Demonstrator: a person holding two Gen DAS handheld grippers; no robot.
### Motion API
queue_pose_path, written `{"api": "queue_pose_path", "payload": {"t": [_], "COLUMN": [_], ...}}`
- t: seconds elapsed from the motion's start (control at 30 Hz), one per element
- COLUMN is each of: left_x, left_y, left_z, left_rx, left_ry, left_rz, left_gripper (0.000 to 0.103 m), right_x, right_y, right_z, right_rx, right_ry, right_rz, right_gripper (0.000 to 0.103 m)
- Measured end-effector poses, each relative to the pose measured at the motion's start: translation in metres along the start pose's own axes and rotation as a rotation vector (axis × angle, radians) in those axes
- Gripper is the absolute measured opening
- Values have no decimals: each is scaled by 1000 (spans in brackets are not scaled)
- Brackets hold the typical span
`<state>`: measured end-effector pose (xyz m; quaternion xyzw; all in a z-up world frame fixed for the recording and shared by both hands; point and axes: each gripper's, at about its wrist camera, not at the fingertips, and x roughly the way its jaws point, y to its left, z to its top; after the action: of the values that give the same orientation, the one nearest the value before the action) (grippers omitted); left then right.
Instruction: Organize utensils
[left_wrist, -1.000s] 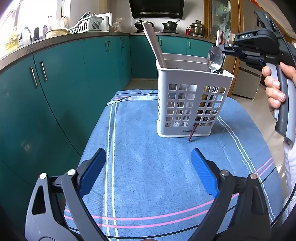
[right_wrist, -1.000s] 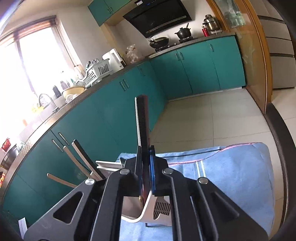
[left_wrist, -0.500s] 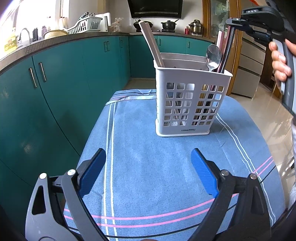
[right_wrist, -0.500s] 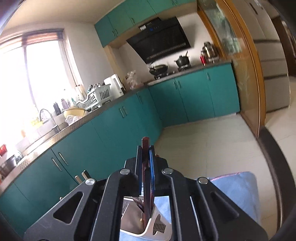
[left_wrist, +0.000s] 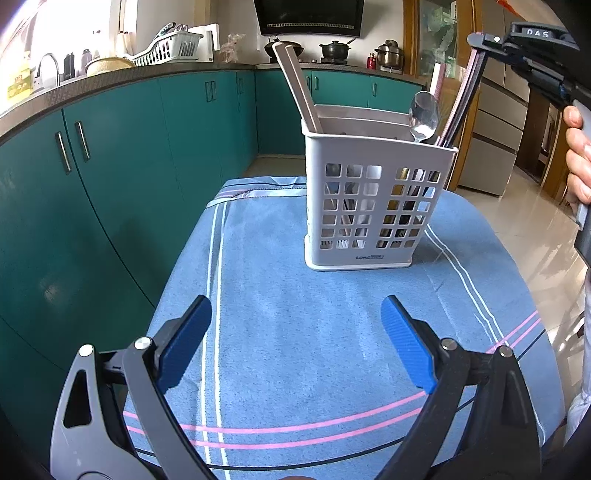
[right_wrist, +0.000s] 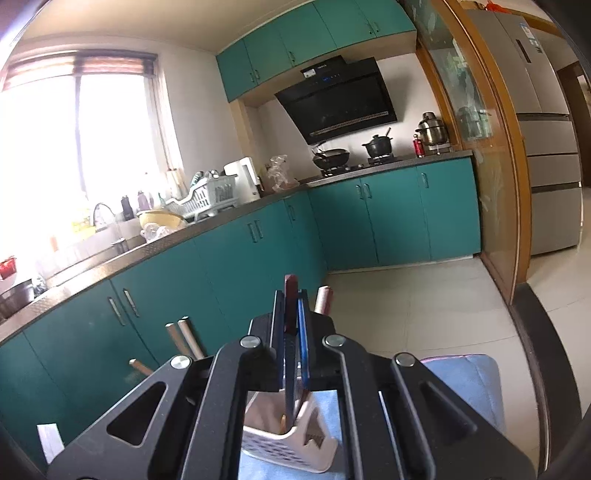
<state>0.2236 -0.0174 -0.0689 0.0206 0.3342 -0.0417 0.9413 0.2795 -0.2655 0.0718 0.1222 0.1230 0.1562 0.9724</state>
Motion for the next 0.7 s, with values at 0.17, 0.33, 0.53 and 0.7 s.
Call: {"api": "queue_pose_path", "payload": {"t": [0.17, 0.33, 0.53, 0.7], "left_x": [2, 3, 2, -5], "left_y": [3, 6, 9, 13], "left_z": [-2, -3, -4, -2], "left_rx": [-12, -14, -27, -44], "left_ry": [10, 13, 14, -7], "left_rz": [-2, -3, -5, -5], "left_gripper": [92, 92, 92, 92], "right_x": [1, 12, 6, -23], "right_y": [16, 13, 17, 24], "right_z": [-11, -24, -26, -34], "right_rx": [-72, -68, -75, -84], "right_ry": [10, 66, 78, 35], "right_rz": [-21, -35, -55, -125], "right_gripper": [7, 7, 32, 60]}}
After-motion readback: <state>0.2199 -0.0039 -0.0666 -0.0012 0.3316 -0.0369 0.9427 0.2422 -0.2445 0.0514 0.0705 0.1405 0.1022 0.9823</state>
